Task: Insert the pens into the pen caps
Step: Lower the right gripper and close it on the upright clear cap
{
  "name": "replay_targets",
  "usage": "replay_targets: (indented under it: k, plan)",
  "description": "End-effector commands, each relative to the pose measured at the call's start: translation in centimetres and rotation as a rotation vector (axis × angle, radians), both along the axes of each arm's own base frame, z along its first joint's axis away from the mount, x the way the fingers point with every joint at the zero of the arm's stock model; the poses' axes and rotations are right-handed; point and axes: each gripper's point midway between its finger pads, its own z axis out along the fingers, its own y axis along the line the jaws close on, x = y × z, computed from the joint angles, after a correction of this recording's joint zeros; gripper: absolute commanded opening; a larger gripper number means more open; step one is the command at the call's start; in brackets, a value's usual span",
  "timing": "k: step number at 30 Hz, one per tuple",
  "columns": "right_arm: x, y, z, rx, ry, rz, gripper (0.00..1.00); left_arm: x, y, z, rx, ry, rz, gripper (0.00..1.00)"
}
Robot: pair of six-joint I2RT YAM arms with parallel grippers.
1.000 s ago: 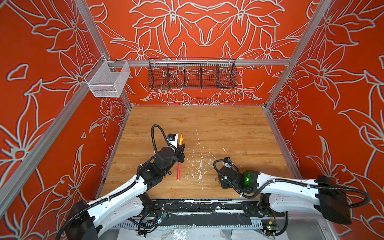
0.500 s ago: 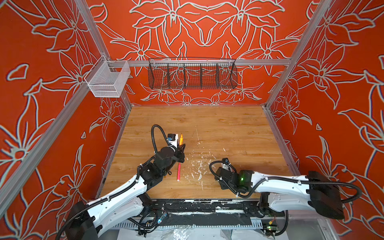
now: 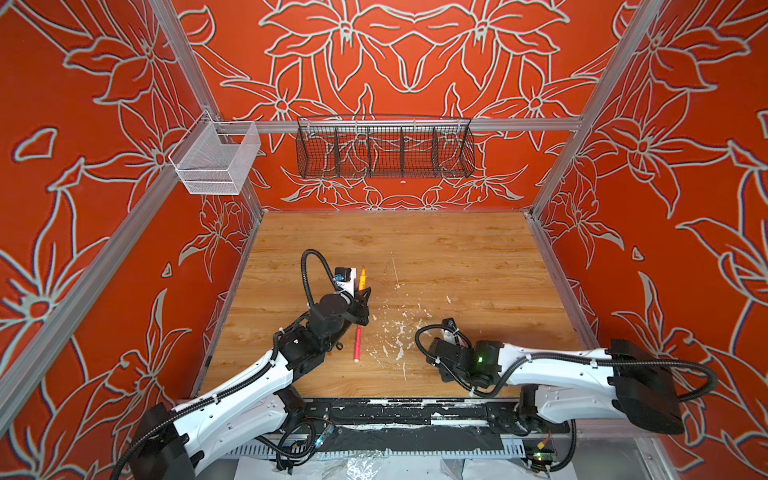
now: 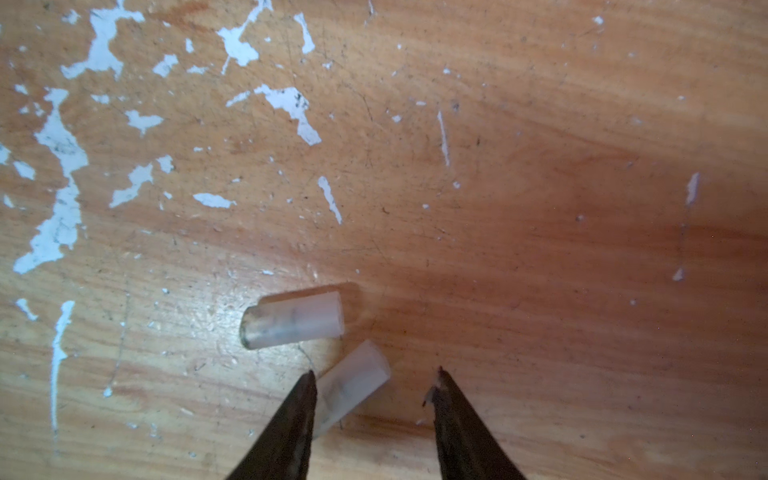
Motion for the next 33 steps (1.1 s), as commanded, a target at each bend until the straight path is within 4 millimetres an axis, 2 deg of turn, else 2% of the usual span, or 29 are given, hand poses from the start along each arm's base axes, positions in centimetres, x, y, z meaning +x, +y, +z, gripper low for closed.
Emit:
replay_targets:
  k: [1,6,10,30,33]
  plan:
    - [-0.1,-1.4,-0.2,-0.05,-0.011,-0.034,0.47,-0.1,0.1,0.4,-0.013,-0.023,-0.004,0.0]
    - [-0.1,-1.4,-0.4,-0.048,-0.012,-0.033,0.45,-0.2,0.1,0.4,-0.016,-0.026,-0.004,0.0]
    - [0.0,-1.1,-0.7,-0.049,-0.008,-0.038,0.38,-0.2,0.2,0.6,-0.02,-0.03,-0.002,0.0]
    - [-0.1,-1.0,-2.3,-0.078,0.01,-0.054,0.29,-0.3,0.2,0.6,-0.019,-0.034,-0.008,0.0]
    - [-0.1,-1.1,-2.6,-0.073,0.012,-0.061,0.23,-0.4,0.0,0.6,-0.022,-0.038,-0.02,0.0]
